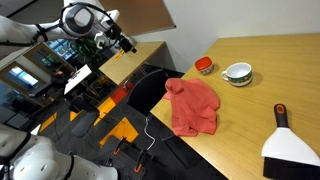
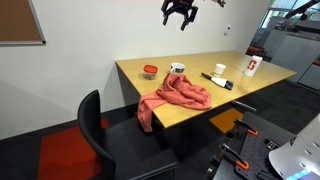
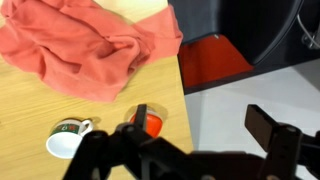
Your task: Remove the red lid from the bowl and place it on the right side of the table
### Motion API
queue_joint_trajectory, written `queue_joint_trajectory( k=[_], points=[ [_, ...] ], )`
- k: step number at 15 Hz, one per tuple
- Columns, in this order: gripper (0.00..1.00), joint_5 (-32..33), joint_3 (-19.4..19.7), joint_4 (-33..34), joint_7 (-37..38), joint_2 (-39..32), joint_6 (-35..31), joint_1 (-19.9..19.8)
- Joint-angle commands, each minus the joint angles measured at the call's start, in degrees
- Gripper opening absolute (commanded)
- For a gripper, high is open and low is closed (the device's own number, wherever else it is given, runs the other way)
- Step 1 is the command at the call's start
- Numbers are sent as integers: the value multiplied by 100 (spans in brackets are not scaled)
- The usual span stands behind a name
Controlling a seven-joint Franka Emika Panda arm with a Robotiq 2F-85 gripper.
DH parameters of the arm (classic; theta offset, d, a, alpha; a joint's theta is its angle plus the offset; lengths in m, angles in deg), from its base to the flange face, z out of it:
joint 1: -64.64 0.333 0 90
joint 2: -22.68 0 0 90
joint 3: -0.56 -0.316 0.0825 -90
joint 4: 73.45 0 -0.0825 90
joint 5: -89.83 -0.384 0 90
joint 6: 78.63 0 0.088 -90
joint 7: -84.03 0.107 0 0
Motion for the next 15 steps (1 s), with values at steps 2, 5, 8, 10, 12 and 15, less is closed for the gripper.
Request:
queue_joint_trajectory(
  k=[2, 5, 8, 10, 12, 15],
  points=[
    [100, 401, 342, 634, 848, -1095, -890, -82],
    [100, 515, 675, 1079, 1163, -1825, -1093, -49],
    [100, 399, 923, 1530, 1258, -2461, -1049, -37],
    [100, 372, 1062, 1779, 1289, -2804, -1038, -51],
    [100, 348, 1154, 1940, 1278, -3034, -1022, -60],
    [100, 290, 1155, 1746, 1097, -2933, -1055, -46]
  ],
)
